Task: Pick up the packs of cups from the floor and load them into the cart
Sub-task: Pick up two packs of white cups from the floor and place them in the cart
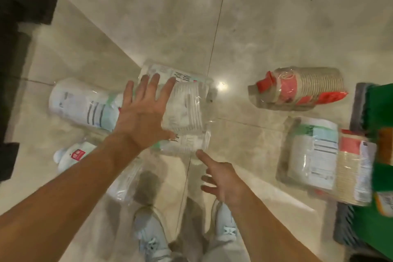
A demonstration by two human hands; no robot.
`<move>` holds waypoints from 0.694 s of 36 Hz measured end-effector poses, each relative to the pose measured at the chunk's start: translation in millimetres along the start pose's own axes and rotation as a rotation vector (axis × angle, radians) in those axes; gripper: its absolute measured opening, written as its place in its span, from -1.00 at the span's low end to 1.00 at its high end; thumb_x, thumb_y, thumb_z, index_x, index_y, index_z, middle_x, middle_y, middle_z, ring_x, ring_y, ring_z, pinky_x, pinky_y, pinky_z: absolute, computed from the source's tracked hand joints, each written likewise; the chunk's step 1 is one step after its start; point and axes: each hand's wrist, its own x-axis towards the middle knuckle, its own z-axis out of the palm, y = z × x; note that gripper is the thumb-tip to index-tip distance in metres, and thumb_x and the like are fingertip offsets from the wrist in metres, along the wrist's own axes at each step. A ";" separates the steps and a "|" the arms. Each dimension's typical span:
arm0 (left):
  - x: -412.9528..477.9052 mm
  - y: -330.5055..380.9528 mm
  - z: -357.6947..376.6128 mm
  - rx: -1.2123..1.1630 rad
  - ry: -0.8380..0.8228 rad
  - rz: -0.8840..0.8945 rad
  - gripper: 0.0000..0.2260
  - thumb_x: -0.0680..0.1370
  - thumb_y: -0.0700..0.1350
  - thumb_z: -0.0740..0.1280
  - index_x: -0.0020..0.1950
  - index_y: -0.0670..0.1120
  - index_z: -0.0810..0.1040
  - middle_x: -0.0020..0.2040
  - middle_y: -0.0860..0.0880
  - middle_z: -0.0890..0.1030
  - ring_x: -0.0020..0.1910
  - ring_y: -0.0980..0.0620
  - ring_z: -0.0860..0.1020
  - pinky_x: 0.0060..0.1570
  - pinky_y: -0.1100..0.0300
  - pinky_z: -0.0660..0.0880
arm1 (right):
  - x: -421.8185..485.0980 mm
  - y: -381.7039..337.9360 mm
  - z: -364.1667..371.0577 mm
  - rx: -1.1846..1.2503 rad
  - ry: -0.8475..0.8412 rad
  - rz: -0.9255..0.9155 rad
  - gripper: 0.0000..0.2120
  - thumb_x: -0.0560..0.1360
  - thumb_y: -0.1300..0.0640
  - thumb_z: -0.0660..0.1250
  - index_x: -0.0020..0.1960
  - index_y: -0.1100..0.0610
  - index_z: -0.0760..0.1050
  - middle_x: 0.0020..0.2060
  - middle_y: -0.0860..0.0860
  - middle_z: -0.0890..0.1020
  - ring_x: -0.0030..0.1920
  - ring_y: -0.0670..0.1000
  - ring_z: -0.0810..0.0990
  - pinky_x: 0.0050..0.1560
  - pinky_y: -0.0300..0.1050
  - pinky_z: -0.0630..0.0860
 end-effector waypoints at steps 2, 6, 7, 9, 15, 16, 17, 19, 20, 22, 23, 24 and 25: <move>11.1 -1.1 19.8 0.000 0.049 0.028 0.21 0.23 0.39 0.50 0.63 0.01 -0.13 0.62 -0.18 0.09 0.60 -0.22 0.07 0.54 -0.23 -0.01 | 33.6 11.2 18.6 0.359 -0.132 0.087 -0.17 0.27 -0.19 0.65 0.36 0.20 0.44 0.33 0.18 0.49 0.23 0.15 0.59 0.16 0.11 0.64; 18.4 -4.8 44.2 0.016 0.162 0.048 0.19 0.14 0.40 0.53 0.61 -0.02 0.07 0.51 -0.20 0.30 0.48 -0.26 0.28 0.43 -0.24 0.19 | 73.4 19.6 60.5 0.812 -0.262 -0.001 -0.16 0.27 -0.22 0.56 0.45 0.09 0.47 0.38 0.11 0.55 0.40 0.12 0.51 0.41 0.14 0.45; 19.2 -6.1 45.7 0.007 0.178 0.046 0.18 0.14 0.39 0.53 0.61 -0.02 0.09 0.50 -0.19 0.31 0.47 -0.27 0.28 0.41 -0.23 0.20 | 78.5 20.3 66.7 0.874 -0.268 -0.036 -0.24 0.32 -0.21 0.53 0.43 0.07 0.49 0.33 0.10 0.61 0.36 0.11 0.55 0.44 0.15 0.45; 19.8 -8.9 45.3 -0.018 0.201 0.036 0.17 0.14 0.37 0.54 0.60 -0.01 0.12 0.48 -0.18 0.34 0.45 -0.26 0.31 0.38 -0.20 0.22 | 84.5 20.0 73.1 0.934 -0.262 -0.077 -0.30 0.37 -0.20 0.53 0.43 0.03 0.50 0.28 0.09 0.65 0.31 0.11 0.59 0.44 0.15 0.47; 6.7 -5.1 14.7 -0.181 0.126 -0.044 0.13 0.17 0.33 0.57 0.60 0.03 0.10 0.50 -0.12 0.33 0.47 -0.19 0.30 0.41 -0.19 0.25 | 57.8 12.9 55.9 0.791 -0.104 -0.122 -0.16 0.18 -0.23 0.61 0.40 0.01 0.53 0.24 0.03 0.68 0.24 0.06 0.64 0.31 0.09 0.53; 0.6 -5.2 7.5 -0.248 0.107 -0.084 0.13 0.17 0.31 0.58 0.60 0.03 0.10 0.50 -0.10 0.33 0.47 -0.18 0.30 0.41 -0.19 0.26 | 46.2 11.5 48.2 0.768 -0.070 -0.136 -0.15 0.17 -0.23 0.63 0.40 0.03 0.53 0.22 0.01 0.69 0.19 0.04 0.65 0.21 0.05 0.58; -7.0 -5.5 -1.3 -0.325 0.087 -0.134 0.13 0.17 0.30 0.59 0.59 0.04 0.10 0.49 -0.09 0.34 0.46 -0.18 0.32 0.41 -0.19 0.29 | 32.1 9.4 39.5 0.732 -0.034 -0.150 -0.13 0.18 -0.22 0.66 0.40 0.06 0.52 0.19 -0.01 0.69 0.11 0.01 0.67 0.08 -0.01 0.61; -25.1 -9.6 -17.3 -0.500 0.075 -0.236 0.09 0.13 0.33 0.58 0.54 0.10 0.17 0.41 -0.05 0.43 0.37 -0.16 0.41 0.32 -0.21 0.40 | 2.5 5.5 21.5 0.628 0.044 -0.179 -0.19 0.24 -0.16 0.68 0.38 0.09 0.49 0.17 0.00 0.69 0.08 0.01 0.68 0.00 -0.04 0.63; -36.3 -10.9 -29.3 -0.598 0.095 -0.287 0.06 0.10 0.34 0.57 0.50 0.12 0.21 0.35 -0.02 0.48 0.31 -0.14 0.46 0.26 -0.22 0.45 | -16.0 3.1 13.0 0.565 0.074 -0.200 -0.24 0.27 -0.12 0.67 0.36 0.08 0.47 0.17 0.00 0.69 0.13 0.02 0.68 0.09 0.00 0.63; -61.4 -13.8 -55.2 -0.772 0.132 -0.419 0.06 0.10 0.29 0.61 0.50 0.15 0.21 0.34 0.00 0.48 0.31 -0.13 0.46 0.26 -0.19 0.47 | -61.0 -3.7 -2.5 0.462 0.103 -0.251 -0.26 0.27 -0.05 0.67 0.34 0.04 0.43 0.17 -0.02 0.67 0.19 0.00 0.65 0.18 0.00 0.58; -75.6 -15.5 -70.0 -0.852 0.125 -0.490 0.07 0.13 0.24 0.64 0.52 0.15 0.19 0.38 0.00 0.46 0.34 -0.13 0.45 0.29 -0.15 0.45 | -85.8 -7.1 -9.6 0.415 0.098 -0.288 -0.24 0.25 -0.04 0.67 0.34 0.03 0.41 0.18 -0.03 0.66 0.18 -0.03 0.64 0.11 -0.07 0.57; -92.4 -18.6 -83.8 -0.924 0.117 -0.556 0.07 0.14 0.20 0.66 0.53 0.14 0.18 0.40 0.00 0.46 0.35 -0.12 0.45 0.29 -0.12 0.45 | -111.8 -11.1 -15.1 0.367 0.091 -0.321 -0.19 0.22 -0.04 0.69 0.35 0.03 0.40 0.19 -0.03 0.65 0.16 -0.06 0.64 0.01 -0.15 0.56; -110.1 -23.0 -95.7 -0.989 0.120 -0.602 0.06 0.13 0.20 0.67 0.51 0.14 0.20 0.38 -0.01 0.48 0.32 -0.12 0.48 0.29 -0.13 0.46 | -139.6 -15.6 -19.5 0.309 0.089 -0.354 -0.16 0.19 -0.05 0.71 0.36 0.04 0.39 0.19 -0.03 0.64 0.13 -0.08 0.64 -0.07 -0.20 0.53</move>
